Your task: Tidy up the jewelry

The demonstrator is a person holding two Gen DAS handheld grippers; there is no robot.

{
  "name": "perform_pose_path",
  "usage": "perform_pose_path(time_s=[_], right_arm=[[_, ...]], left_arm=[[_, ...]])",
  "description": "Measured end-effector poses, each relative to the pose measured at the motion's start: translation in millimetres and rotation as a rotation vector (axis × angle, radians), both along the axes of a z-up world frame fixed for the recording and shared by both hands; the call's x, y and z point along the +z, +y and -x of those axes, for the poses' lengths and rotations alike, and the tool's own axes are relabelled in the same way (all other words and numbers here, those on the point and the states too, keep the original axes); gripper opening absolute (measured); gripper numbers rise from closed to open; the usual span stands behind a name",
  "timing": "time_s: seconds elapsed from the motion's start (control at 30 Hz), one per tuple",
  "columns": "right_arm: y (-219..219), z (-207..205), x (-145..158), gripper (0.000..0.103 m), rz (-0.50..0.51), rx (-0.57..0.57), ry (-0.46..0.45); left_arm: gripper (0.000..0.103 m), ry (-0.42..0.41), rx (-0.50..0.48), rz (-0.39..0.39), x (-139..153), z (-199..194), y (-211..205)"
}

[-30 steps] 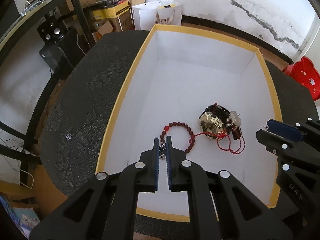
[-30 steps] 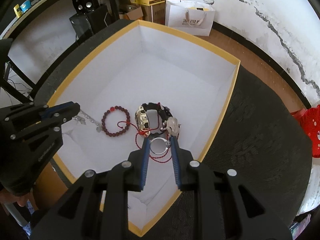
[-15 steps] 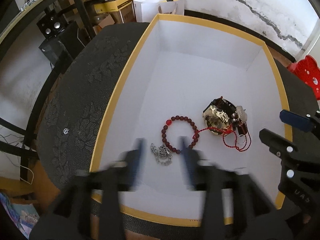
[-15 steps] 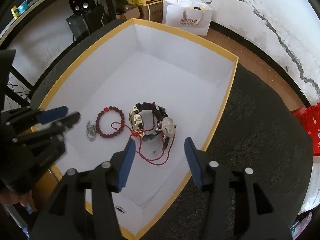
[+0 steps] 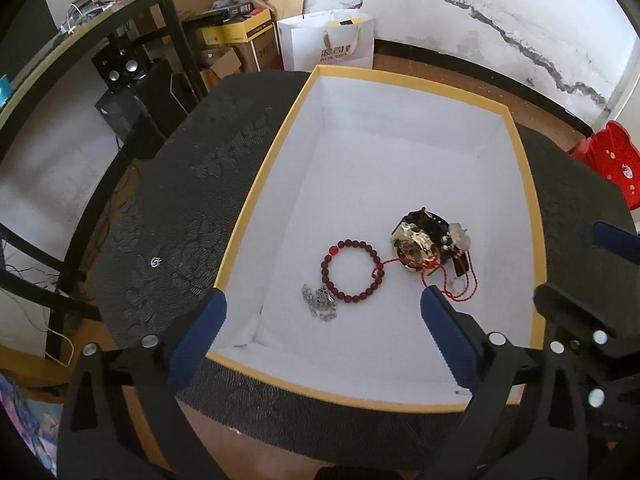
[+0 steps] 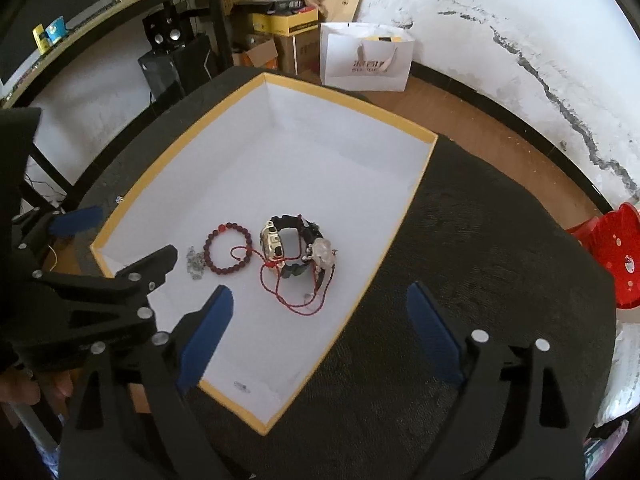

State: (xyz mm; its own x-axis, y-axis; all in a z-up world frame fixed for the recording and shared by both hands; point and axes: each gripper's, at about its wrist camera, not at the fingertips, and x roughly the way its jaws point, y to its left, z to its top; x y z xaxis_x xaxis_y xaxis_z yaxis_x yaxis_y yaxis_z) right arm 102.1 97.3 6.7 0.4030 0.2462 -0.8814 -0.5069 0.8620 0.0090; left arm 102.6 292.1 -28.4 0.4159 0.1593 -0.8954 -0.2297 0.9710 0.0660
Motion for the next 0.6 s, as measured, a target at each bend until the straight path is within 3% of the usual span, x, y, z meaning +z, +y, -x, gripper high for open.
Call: perform_pose_path(time_s=[0.27, 0.43, 0.6], right_arm=[[-63.6, 34.3, 46.1, 0.086, -0.068, -0.058, -0.069], [-136.5, 57.2, 71.0, 0.086, -0.087, -0.148, -0.127], [-215.5, 76.4, 78.8, 0.096, -0.099, -0.267, -0.163]], left_arm=[[0.095, -0.067, -0.014, 0.028, 42.1, 23.7, -28.1], [0.095, -0.124, -0.084, 0.033, 71.8, 35.2, -80.9], [0.096, -0.156, -0.194, 0.038, 80.7, 41.0, -152.6]])
